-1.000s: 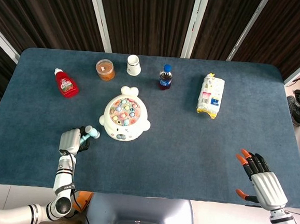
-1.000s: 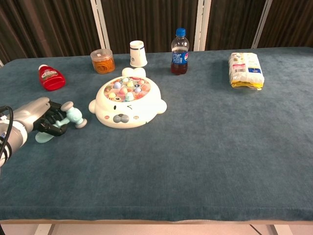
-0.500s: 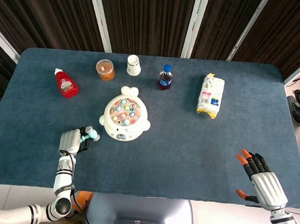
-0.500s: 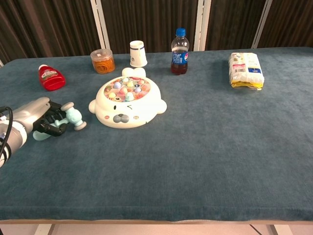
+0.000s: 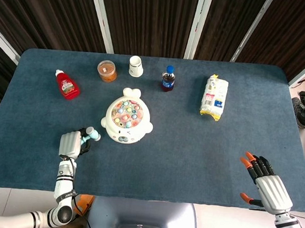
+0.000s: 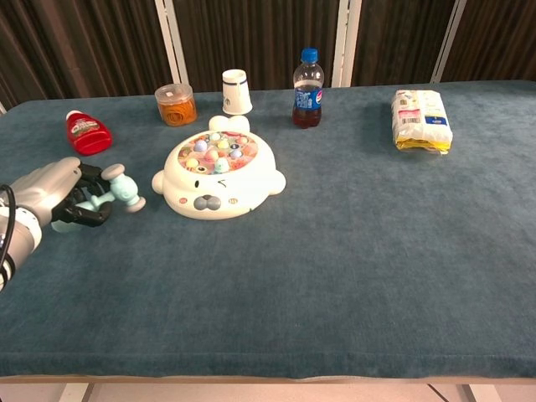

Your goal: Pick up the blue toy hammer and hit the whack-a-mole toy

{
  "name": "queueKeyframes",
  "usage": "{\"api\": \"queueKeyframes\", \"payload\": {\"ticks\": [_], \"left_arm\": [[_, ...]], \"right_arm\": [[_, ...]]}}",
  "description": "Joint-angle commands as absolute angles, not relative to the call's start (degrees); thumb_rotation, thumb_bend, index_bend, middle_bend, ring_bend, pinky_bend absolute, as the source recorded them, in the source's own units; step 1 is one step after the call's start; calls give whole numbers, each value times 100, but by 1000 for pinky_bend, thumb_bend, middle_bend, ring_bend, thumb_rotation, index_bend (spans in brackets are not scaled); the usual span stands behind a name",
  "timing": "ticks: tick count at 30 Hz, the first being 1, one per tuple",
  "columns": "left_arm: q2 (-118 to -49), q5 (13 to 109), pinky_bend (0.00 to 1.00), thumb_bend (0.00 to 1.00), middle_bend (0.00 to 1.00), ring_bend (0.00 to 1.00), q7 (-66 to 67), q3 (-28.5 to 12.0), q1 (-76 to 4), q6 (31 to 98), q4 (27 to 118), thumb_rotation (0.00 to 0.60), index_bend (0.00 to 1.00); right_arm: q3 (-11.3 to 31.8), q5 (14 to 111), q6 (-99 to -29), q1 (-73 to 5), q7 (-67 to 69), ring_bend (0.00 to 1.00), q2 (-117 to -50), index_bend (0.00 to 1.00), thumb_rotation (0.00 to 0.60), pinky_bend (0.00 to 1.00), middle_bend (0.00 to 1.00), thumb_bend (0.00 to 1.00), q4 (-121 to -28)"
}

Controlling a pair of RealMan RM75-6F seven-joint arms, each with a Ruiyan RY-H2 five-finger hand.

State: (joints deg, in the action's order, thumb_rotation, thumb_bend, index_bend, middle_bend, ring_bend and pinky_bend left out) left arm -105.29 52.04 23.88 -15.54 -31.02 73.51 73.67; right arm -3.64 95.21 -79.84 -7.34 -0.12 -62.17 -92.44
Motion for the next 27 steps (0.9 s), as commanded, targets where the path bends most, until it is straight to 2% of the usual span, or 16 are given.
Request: {"api": "queueKeyframes", "payload": {"ticks": [1,4,6,9,11,21,27], "left_arm": [[-10717,5747,617,739,691,520,2010,-1413,-3023,7690,6990,600,629],[-10807,6149,663,736,734,547,1675,-1320,-2979,7882,6726,600,647],[-10863,6409,746,737,761,569,1474,-1262,-2946,8022,6554,600,659],[-10937,6711,953,741,820,620,1228,-1211,-2899,8210,6346,600,680],[-10963,6849,998,743,858,655,1095,-1203,-2868,8287,6249,600,695],[-10837,7191,1000,742,997,871,517,-1367,-2794,8395,6215,600,754],[-10581,7356,1000,752,1000,906,429,-1554,-2938,8281,6562,600,760]], "right_arm": [[-365,9525,-7988,-733,-7,0,-6216,0,600,0,0,253,-9241],[-366,9528,-7989,-733,-7,0,-6215,0,600,0,0,254,-9241],[-368,9528,-7983,-734,-16,0,-6215,0,600,0,0,254,-9243],[-372,9530,-7975,-735,-28,0,-6218,0,600,0,0,254,-9245],[-375,9534,-7971,-736,-31,0,-6218,0,600,0,0,253,-9248],[-388,9551,-7956,-743,-37,0,-6213,0,600,0,0,253,-9247],[-384,9542,-7960,-740,-36,0,-6206,0,600,0,0,253,-9248]]}}
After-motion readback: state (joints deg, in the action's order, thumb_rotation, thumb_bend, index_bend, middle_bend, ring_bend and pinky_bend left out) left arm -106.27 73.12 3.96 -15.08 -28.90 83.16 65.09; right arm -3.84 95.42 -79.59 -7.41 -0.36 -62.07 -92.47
